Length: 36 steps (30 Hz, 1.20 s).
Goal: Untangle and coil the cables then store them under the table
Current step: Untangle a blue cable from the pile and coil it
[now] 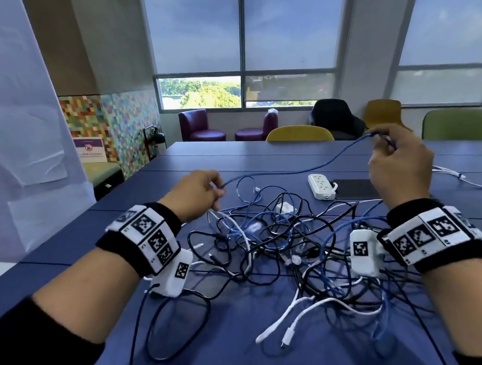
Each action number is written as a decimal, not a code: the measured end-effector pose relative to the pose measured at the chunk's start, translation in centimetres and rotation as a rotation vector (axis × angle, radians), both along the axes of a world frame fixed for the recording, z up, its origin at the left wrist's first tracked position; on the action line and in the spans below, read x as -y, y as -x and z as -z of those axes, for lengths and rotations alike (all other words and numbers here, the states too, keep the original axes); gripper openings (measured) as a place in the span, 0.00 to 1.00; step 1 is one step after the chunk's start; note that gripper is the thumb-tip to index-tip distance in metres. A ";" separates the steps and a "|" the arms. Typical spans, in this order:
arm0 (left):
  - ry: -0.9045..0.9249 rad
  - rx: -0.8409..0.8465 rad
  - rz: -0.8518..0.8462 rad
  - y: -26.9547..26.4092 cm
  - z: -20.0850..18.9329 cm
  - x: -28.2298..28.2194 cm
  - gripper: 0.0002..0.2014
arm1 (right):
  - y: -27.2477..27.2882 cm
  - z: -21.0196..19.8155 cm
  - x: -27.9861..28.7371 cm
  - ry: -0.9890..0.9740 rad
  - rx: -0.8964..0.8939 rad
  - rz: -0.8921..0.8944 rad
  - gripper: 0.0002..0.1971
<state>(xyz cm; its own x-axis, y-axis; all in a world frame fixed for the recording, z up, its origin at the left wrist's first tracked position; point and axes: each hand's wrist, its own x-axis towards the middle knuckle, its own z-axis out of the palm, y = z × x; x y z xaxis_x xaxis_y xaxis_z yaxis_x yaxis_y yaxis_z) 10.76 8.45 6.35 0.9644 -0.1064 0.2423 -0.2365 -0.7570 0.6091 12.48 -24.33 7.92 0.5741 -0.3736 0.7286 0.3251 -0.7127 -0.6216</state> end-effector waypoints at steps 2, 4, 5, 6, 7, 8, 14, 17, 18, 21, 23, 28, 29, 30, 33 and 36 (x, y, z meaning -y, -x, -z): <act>0.286 0.110 -0.054 -0.3 -0.2 0.8 0.10 | 0.4 0.0 -0.7 0.017 -0.070 -0.175 0.09; 0.616 0.179 -0.044 -0.4 -1.0 1.8 0.08 | 0.7 0.4 -1.8 0.094 -0.179 -0.257 0.11; 0.734 0.213 -0.031 -0.4 -1.4 2.3 0.08 | 1.0 0.6 -2.4 0.138 -0.221 -0.271 0.12; 0.815 0.245 -0.013 -0.2 -2.0 2.7 0.07 | 1.3 0.7 -2.9 0.180 -0.263 -0.285 0.14; 0.863 0.266 0.013 0.0 -2.5 3.0 0.06 | 1.8 0.7 -3.5 0.229 -0.317 -0.300 0.15; 0.883 0.274 0.036 0.3 -3.0 3.4 0.06 | 2.2 0.7 -4.0 0.287 -0.389 -0.318 0.16; 0.884 0.225 0.048 1.8 -3.6 5.2 0.09 | 5.4 -0.5 -6.8 0.523 -0.588 -0.482 0.36; 1.125 0.040 0.095 2.2 -3.3 6.2 0.11 | 6.5 -0.4 -8.2 0.453 -0.503 -0.592 0.34; 1.234 -0.030 0.127 2.3 -3.3 6.5 0.13 | 6.6 -0.1 -8.7 0.452 -0.486 -0.606 0.34; 1.473 -0.191 0.253 2.8 -3.7 6.8 0.15 | 6.0 1.2 -9.6 0.479 -0.431 -0.603 0.35; 1.526 -0.255 0.372 3.2 -3.9 6.9 0.14 | 5.2 2.0 -9.6 0.459 -0.420 -0.594 0.35; 1.408 -0.125 0.555 4.3 -4.0 7.6 0.14 | 4.2 2.7 -9.1 0.367 -0.402 -0.611 0.16; 1.375 -0.057 0.548 4.2 -3.8 7.7 0.13 | 4.1 2.7 -9.0 0.374 -0.394 -0.614 0.12; 1.344 0.004 0.536 4.1 -3.6 7.8 0.12 | 4.1 2.6 -8.9 0.389 -0.395 -0.622 0.09; 1.211 0.136 0.492 3.4 -2.7 8.0 0.11 | 4.3 2.2 -8.6 0.442 -0.415 -0.654 0.06; 1.016 0.233 0.389 2.3 -1.2 8.1 0.13 | 5.1 1.1 -7.9 0.437 -0.403 -0.696 0.12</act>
